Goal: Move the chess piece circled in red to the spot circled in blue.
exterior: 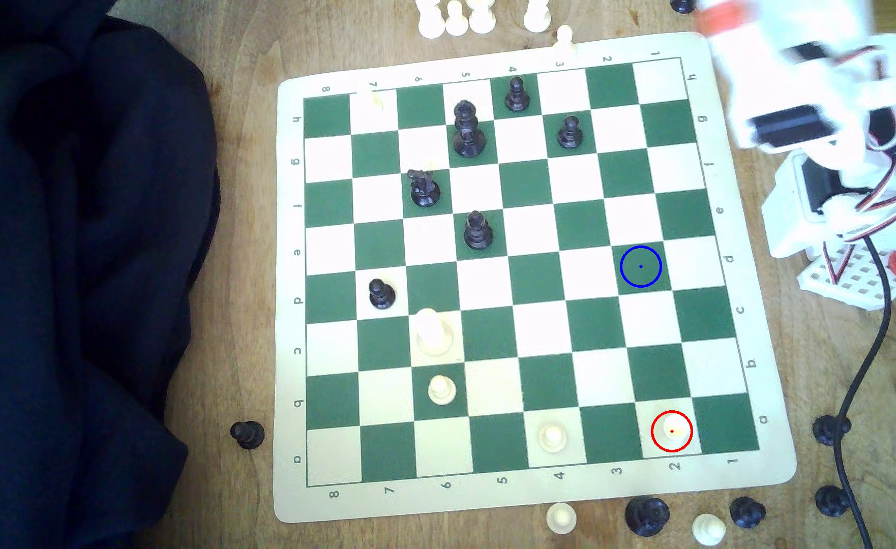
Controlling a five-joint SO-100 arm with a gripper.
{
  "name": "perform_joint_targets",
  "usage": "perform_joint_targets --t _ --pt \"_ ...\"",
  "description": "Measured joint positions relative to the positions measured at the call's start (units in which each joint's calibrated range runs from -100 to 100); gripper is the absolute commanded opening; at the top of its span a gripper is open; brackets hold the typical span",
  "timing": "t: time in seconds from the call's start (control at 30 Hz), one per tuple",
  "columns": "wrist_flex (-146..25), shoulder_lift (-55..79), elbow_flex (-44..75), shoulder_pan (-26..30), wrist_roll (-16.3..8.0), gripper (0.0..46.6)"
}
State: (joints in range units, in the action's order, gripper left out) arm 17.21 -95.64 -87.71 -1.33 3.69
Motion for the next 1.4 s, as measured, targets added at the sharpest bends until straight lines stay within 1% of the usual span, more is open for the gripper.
perform_joint_targets --t 0.07,0.1,0.17,0.27,0.33,0.37,0.43,0.47,0.5,0.53,0.6,0.63,0.7,0.77,0.83,0.87,0.93,0.97,1.07,1.1,1.4 --pt "-5.10 0.00 2.98 0.00 -0.39 0.6" --pt "-12.19 -0.25 6.33 0.00 -0.63 0.6" --pt "-20.40 0.50 8.95 0.00 -0.73 0.6" --pt "-35.78 2.26 13.19 -1.99 -0.78 0.9" --pt "-44.70 4.94 16.90 -1.11 -0.93 1.0" --pt "-55.46 7.79 21.60 0.07 -0.93 1.0" --pt "-65.02 9.22 23.86 -0.07 -0.98 1.1" --pt "-68.45 9.55 24.22 1.18 -0.93 1.7" --pt "-71.47 9.72 24.40 2.58 -0.83 7.9" --pt "-75.46 9.97 24.40 5.16 -0.98 9.7" --pt "-77.85 10.05 24.40 6.19 -1.03 12.4" --pt "-79.52 10.05 24.40 7.60 -0.98 14.0" --pt "-83.35 10.89 24.49 14.45 -1.76 16.0" --pt "-84.86 12.15 24.94 17.85 -3.22 17.5" --pt "-84.94 13.91 25.03 21.90 -4.05 18.1" --pt "-84.94 14.83 25.03 23.01 -4.49 18.5" --pt "-84.94 16.93 25.03 24.41 -5.13 18.8" --pt "-84.94 18.77 25.03 26.25 -5.47 18.8" --pt "-84.94 21.87 25.03 28.54 -5.86 18.4" --pt "-84.94 24.13 25.03 30.16 -5.86 18.3" --pt "-80.16 36.70 24.94 35.10 -6.40 18.1"
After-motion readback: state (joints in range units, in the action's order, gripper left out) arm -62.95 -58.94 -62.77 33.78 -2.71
